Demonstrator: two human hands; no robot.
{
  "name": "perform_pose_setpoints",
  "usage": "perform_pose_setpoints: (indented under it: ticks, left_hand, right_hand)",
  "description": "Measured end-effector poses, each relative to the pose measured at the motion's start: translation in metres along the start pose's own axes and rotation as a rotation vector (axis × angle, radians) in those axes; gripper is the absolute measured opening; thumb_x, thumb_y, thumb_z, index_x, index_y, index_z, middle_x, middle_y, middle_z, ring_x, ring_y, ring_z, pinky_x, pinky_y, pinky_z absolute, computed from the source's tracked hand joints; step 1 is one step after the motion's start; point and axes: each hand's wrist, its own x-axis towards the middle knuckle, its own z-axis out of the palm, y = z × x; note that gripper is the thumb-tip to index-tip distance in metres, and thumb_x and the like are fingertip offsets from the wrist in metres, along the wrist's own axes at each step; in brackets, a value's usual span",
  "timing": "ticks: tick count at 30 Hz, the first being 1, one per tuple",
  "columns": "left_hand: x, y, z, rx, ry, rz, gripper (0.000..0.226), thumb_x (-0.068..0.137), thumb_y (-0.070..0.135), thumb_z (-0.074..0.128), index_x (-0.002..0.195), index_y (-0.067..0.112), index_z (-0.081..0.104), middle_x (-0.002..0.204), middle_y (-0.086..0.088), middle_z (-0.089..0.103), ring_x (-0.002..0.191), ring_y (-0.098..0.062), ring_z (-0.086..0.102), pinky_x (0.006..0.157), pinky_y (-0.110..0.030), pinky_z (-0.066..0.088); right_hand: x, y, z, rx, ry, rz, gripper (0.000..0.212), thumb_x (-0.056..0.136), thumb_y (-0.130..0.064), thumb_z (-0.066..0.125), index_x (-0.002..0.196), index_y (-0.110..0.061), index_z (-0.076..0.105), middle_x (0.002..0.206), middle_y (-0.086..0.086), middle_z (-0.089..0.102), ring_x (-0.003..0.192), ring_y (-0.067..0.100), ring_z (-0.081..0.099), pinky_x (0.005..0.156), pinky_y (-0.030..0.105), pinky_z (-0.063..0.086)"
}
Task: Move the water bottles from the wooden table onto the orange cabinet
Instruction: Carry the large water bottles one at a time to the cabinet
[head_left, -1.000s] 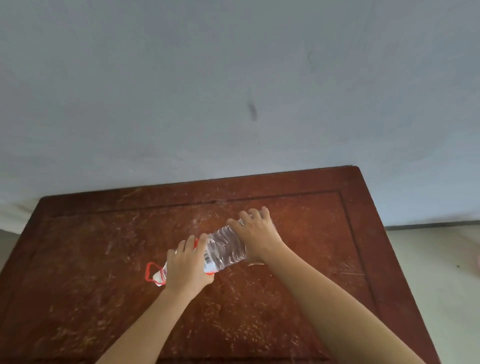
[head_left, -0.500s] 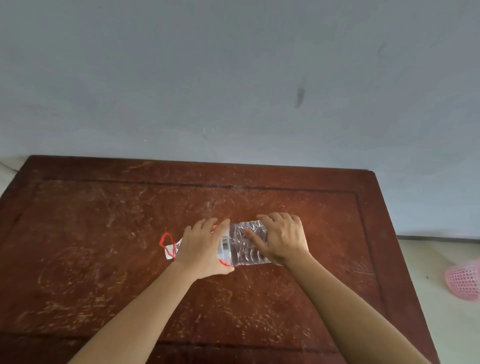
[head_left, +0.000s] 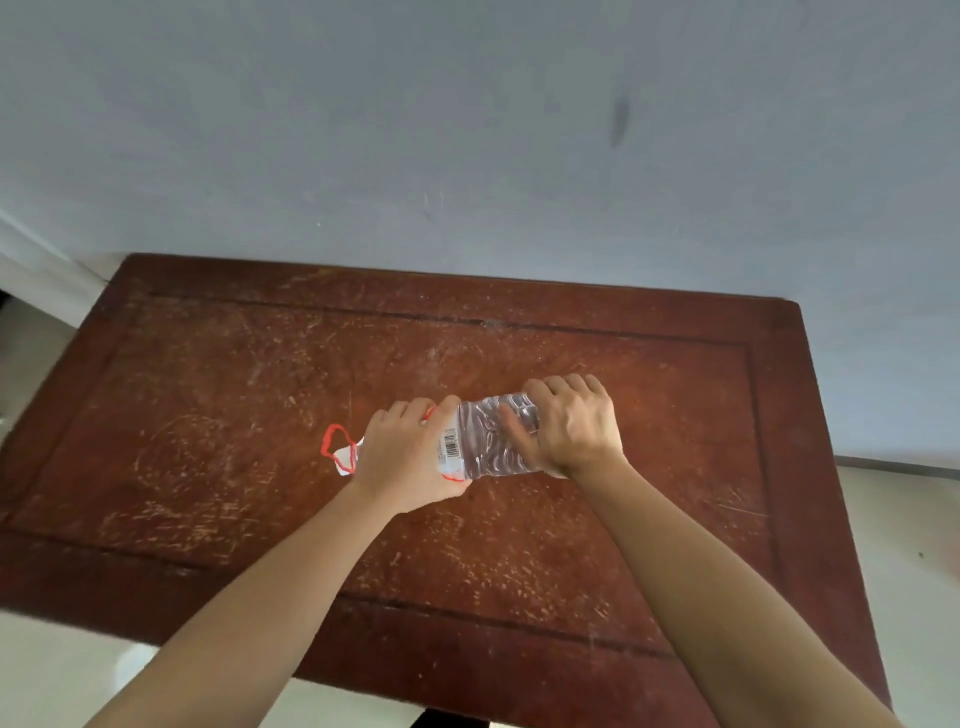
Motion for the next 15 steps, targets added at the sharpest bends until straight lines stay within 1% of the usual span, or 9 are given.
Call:
perform_pose_setpoints:
  ticks: [1, 4, 7, 9, 11, 15]
  left_hand:
    - [-0.008, 0.003, 0.001, -0.007, 0.012, -0.019, 0.097, 0.056, 0.077, 0.069, 0.134, 0.024, 0.048, 0.114, 0.000, 0.066, 0.100, -0.025, 0.064, 0.082, -0.040, 0.052]
    - [-0.043, 0.022, 0.001, 0.007, 0.001, -0.097, 0.096, 0.058, 0.077, 0.068, 0.135, 0.024, 0.049, 0.116, 0.001, 0.066, 0.104, -0.023, 0.064, 0.084, -0.041, 0.053]
    - [-0.082, 0.033, -0.006, 0.014, -0.001, -0.193, 0.094, 0.056, 0.075, 0.070, 0.133, 0.024, 0.051, 0.112, 0.001, 0.066, 0.101, -0.023, 0.065, 0.081, -0.041, 0.053]
    - [-0.116, 0.033, -0.015, 0.015, 0.024, -0.296, 0.092, 0.054, 0.073, 0.070, 0.130, 0.025, 0.053, 0.108, 0.001, 0.066, 0.097, -0.023, 0.065, 0.078, -0.041, 0.053]
    - [-0.148, 0.030, -0.023, 0.029, 0.033, -0.390, 0.091, 0.054, 0.073, 0.067, 0.130, 0.024, 0.056, 0.106, 0.001, 0.067, 0.093, -0.024, 0.065, 0.075, -0.041, 0.053]
    - [-0.222, 0.014, -0.038, 0.042, 0.047, -0.583, 0.091, 0.053, 0.073, 0.066, 0.130, 0.023, 0.058, 0.103, 0.001, 0.065, 0.087, -0.026, 0.063, 0.071, -0.041, 0.051]
  right_hand:
    - [-0.002, 0.000, 0.000, 0.009, 0.000, -0.030, 0.069, 0.098, -0.066, 0.029, 0.082, -0.014, 0.071, 0.076, 0.005, 0.071, 0.070, 0.030, 0.066, 0.076, 0.042, 0.050]
    - [-0.021, 0.002, -0.004, 0.041, -0.027, -0.128, 0.055, 0.095, -0.061, 0.043, 0.081, -0.015, 0.069, 0.076, 0.002, 0.071, 0.072, 0.028, 0.068, 0.075, 0.039, 0.051]
    - [-0.036, -0.013, -0.005, 0.108, -0.062, -0.201, 0.051, 0.093, -0.058, 0.046, 0.080, -0.016, 0.071, 0.075, 0.000, 0.072, 0.072, 0.026, 0.069, 0.074, 0.037, 0.051]
    - [-0.041, -0.036, -0.005, 0.168, -0.055, -0.295, 0.051, 0.094, -0.057, 0.046, 0.078, -0.017, 0.072, 0.074, -0.001, 0.072, 0.070, 0.024, 0.069, 0.071, 0.036, 0.052]
    - [-0.043, -0.063, -0.006, 0.208, -0.057, -0.382, 0.050, 0.094, -0.057, 0.046, 0.079, -0.017, 0.073, 0.074, -0.003, 0.072, 0.071, 0.023, 0.070, 0.072, 0.036, 0.053]
    - [-0.053, -0.136, -0.017, 0.259, -0.072, -0.566, 0.044, 0.091, -0.055, 0.050, 0.077, -0.019, 0.073, 0.072, -0.005, 0.072, 0.070, 0.022, 0.071, 0.072, 0.034, 0.053]
